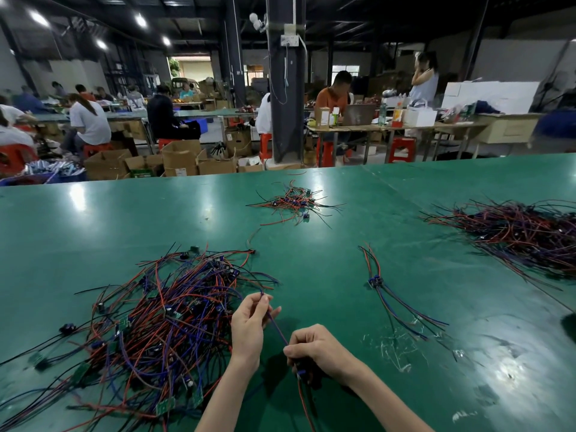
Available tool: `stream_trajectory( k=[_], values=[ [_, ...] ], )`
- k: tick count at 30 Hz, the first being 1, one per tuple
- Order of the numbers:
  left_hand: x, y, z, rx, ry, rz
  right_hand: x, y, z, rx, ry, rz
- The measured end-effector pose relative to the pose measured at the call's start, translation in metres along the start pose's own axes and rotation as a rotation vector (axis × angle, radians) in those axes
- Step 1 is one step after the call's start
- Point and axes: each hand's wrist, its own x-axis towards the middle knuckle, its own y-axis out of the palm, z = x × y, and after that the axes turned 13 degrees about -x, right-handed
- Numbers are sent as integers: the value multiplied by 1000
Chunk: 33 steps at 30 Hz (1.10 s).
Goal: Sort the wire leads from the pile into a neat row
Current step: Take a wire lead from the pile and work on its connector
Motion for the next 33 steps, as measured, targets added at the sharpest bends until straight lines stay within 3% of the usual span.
stream_trajectory(
  k=[19,25,28,33],
  values=[
    [-5,6,-8,37,-13,-35,-1,-1,2,62,-12,-37],
    [-11,8,-8,182,-10,-43,8,-5,3,203,-17,-234],
    [-22,11,-10,398,55,38,12,-12,4,269,-18,-358],
    [-42,21,-3,654,-58,343,12,-16,3,358,-9,-443]
  ],
)
